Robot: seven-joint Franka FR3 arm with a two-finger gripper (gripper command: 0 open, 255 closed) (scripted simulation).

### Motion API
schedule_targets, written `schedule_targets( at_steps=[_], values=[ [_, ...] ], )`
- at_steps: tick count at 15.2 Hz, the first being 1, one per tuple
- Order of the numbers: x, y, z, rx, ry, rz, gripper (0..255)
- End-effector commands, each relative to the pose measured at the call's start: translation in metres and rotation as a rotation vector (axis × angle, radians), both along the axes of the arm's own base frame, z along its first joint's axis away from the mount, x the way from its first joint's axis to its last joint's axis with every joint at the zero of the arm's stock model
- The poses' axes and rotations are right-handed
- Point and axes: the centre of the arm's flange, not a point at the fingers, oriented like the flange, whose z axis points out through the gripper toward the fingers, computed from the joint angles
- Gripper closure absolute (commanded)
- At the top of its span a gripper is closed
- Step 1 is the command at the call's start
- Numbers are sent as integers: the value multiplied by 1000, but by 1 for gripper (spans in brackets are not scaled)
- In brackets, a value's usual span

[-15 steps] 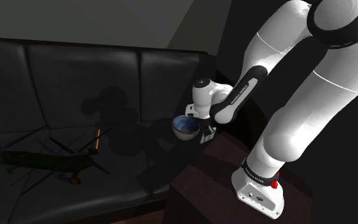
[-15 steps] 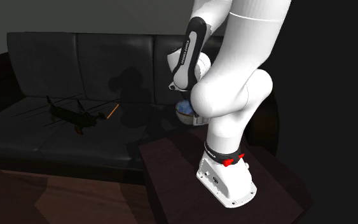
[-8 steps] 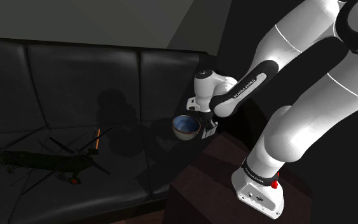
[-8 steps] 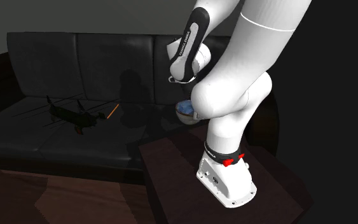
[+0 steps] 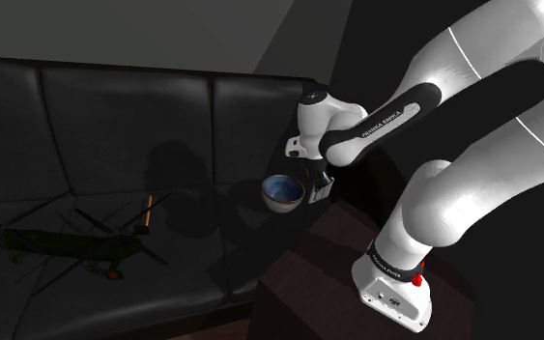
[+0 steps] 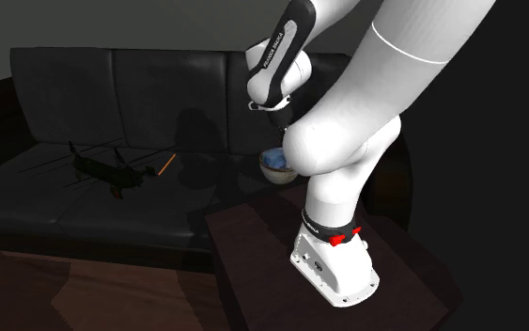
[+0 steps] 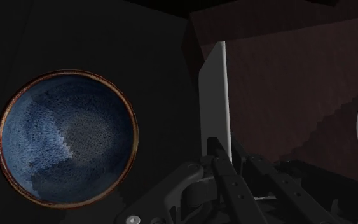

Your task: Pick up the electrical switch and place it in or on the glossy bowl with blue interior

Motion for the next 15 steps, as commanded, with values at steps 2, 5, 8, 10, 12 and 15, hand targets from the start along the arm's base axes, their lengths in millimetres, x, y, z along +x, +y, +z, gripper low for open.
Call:
schedule_targets(
  at_steps=[2,5,8,10,12,15],
  values=[
    [26,-4,8,0,0,0,255],
    [64,-9,14,0,0,0,255],
    [103,-15,20,0,0,0,255],
    [129,-19,24,0,0,0,255],
    [155,-23,28,0,0,0,255],
    [175,-26,20,0,0,0,255]
  ],
)
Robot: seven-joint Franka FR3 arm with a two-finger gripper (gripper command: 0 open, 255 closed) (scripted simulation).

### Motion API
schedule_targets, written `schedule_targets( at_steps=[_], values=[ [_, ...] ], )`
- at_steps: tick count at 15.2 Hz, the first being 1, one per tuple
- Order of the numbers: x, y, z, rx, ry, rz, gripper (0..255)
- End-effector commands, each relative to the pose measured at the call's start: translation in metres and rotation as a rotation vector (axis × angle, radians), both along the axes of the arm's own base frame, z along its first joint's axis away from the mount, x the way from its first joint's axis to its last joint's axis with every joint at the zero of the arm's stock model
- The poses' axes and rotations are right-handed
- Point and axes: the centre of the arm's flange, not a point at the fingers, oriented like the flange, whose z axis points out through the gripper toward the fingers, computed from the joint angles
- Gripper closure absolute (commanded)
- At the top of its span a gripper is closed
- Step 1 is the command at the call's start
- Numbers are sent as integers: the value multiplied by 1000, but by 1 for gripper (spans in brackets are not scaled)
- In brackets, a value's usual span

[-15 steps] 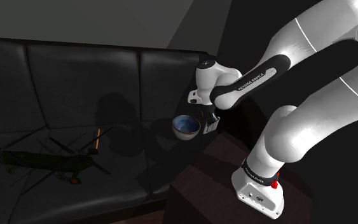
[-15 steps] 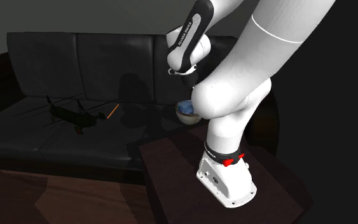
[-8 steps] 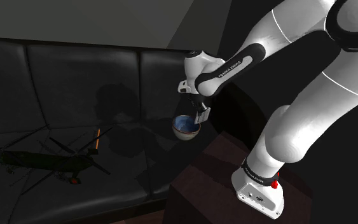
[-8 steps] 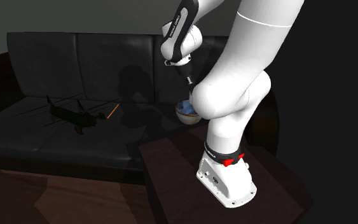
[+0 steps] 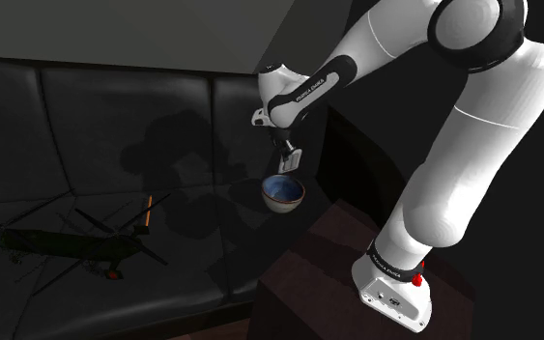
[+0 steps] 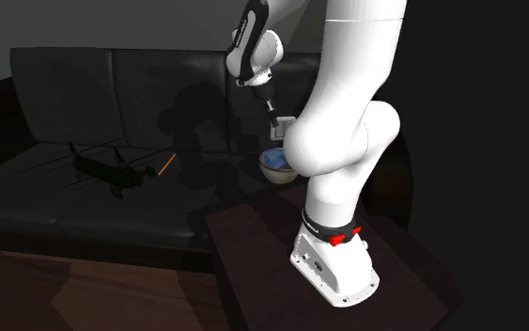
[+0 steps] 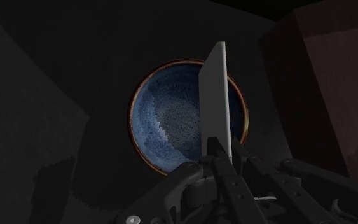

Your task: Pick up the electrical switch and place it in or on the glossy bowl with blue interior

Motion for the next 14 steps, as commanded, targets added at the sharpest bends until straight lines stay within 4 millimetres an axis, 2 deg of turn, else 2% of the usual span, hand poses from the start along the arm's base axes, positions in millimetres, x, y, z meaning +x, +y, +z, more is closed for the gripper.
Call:
schedule_targets(
  at_steps=[1,14],
  values=[
    [5,0,-9,0,0,0,255],
    [5,0,-78,0,0,0,255]
  ],
)
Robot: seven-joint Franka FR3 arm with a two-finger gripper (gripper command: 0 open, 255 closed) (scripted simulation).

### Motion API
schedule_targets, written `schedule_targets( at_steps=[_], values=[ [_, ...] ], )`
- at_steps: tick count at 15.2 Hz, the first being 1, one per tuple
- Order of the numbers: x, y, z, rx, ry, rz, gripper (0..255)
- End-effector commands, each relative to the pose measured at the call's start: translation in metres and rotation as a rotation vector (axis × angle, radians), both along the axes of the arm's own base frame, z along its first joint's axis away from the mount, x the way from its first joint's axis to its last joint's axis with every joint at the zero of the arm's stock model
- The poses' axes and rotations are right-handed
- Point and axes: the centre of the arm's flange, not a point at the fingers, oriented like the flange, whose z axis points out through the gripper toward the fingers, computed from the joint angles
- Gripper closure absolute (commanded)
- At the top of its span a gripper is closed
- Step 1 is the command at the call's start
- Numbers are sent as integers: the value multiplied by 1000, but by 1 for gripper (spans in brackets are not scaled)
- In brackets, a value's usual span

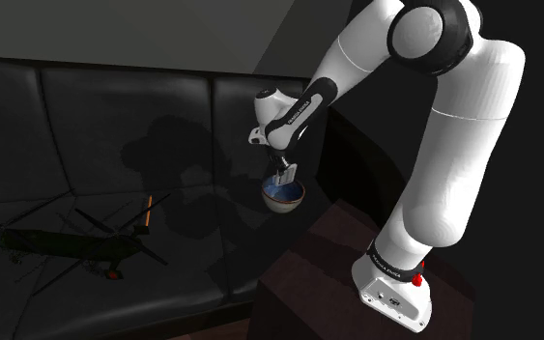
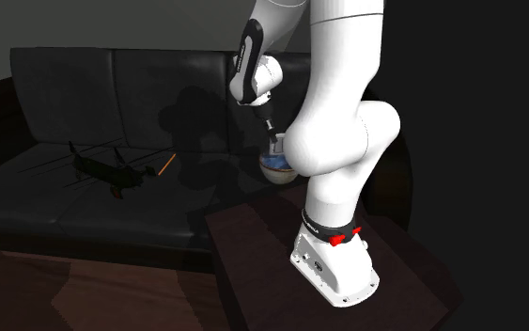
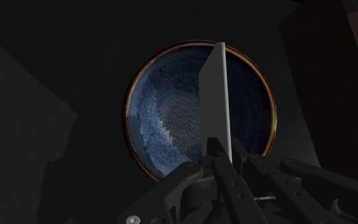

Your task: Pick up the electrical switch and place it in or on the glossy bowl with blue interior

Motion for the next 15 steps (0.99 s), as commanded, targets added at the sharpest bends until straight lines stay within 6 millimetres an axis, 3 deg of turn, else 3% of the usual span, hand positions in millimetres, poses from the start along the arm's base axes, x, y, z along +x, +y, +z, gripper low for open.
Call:
schedule_targets(
  at_steps=[1,10,11,15],
  values=[
    [-1,1,-10,0,0,0,255],
    [-1,1,-18,0,0,0,255],
    [-1,1,-18,0,0,0,0],
    [-1,1,-18,0,0,0,0]
  ],
)
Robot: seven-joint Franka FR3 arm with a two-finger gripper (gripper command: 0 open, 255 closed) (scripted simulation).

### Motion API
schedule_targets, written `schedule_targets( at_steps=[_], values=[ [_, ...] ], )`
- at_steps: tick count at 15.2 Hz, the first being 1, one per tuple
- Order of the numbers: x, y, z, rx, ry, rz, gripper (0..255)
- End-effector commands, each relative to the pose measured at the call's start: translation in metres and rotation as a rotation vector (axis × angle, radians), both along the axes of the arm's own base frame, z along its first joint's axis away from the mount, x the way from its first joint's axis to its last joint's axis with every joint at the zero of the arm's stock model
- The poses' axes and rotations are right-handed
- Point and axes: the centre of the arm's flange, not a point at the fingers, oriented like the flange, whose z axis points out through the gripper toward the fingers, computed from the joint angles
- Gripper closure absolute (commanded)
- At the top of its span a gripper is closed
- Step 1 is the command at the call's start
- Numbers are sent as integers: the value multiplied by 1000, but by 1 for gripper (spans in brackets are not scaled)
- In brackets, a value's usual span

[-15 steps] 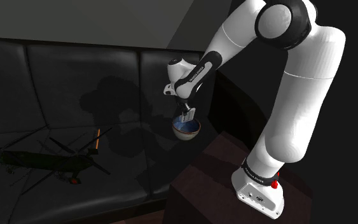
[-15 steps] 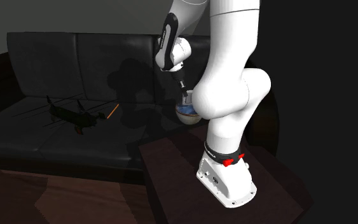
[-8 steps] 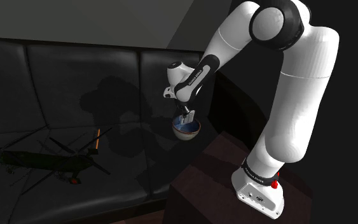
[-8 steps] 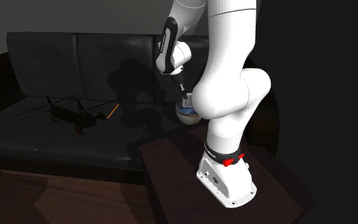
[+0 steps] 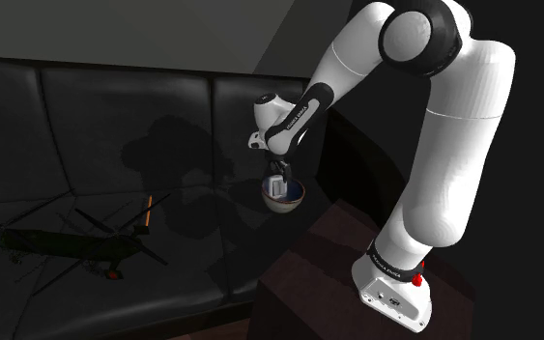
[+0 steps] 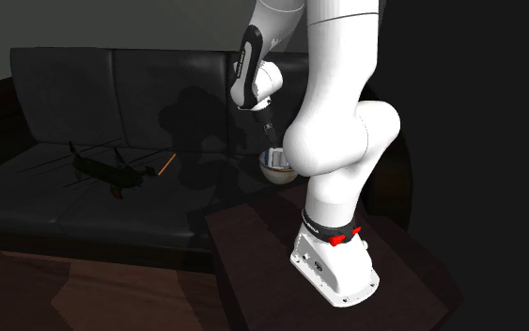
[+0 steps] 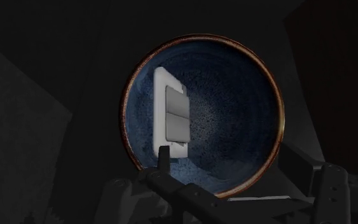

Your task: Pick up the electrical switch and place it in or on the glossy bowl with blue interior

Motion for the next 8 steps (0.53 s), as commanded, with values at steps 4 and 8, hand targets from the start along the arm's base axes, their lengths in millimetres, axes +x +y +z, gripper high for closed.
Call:
schedule_targets(
  at_steps=[4,8],
  values=[
    [5,12,37,0,0,0,0],
    [6,15,47,0,0,0,0]
  ],
)
